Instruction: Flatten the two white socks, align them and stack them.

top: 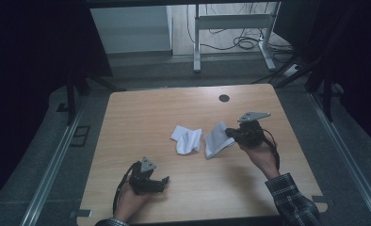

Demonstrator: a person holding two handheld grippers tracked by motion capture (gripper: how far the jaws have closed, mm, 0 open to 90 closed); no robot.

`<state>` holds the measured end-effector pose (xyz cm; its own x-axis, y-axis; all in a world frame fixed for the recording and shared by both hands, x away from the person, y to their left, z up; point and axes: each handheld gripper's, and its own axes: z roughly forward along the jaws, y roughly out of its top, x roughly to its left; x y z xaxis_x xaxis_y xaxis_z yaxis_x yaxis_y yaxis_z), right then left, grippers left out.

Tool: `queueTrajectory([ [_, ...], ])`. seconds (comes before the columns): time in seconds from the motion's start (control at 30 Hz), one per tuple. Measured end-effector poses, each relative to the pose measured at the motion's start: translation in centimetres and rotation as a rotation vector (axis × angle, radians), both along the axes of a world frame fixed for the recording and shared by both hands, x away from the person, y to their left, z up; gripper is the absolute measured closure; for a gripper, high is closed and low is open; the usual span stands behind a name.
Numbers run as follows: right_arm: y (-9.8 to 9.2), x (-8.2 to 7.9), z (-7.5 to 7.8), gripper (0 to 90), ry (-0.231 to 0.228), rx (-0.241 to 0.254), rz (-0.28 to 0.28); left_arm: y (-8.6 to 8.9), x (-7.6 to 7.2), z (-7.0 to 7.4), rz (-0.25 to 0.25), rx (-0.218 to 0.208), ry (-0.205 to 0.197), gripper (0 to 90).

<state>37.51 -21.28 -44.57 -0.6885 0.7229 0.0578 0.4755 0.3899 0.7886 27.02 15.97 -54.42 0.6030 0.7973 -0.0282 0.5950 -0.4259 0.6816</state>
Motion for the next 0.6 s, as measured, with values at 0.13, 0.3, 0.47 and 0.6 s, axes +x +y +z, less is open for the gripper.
queueTrajectory([
  [0.13,0.4,-0.5,1.0,86.5,-0.004,0.015,0.019,0.0,0.0,0.0,-0.002,0.001,-0.001,11.1],
  [0.3,1.1,-1.0,2.2,86.5,-0.016,0.013,0.044,0.0,0.0,0.0,0.002,-0.002,0.001,11.1],
  [0.47,1.7,-1.4,3.2,86.6,-0.03,0.012,0.065,0.0,0.0,0.0,-0.002,0.001,-0.001,11.1],
  [0.6,2.0,-1.7,3.8,86.6,-0.038,0.016,0.078,0.0,0.0,0.0,0.001,-0.001,-0.002,11.1],
])
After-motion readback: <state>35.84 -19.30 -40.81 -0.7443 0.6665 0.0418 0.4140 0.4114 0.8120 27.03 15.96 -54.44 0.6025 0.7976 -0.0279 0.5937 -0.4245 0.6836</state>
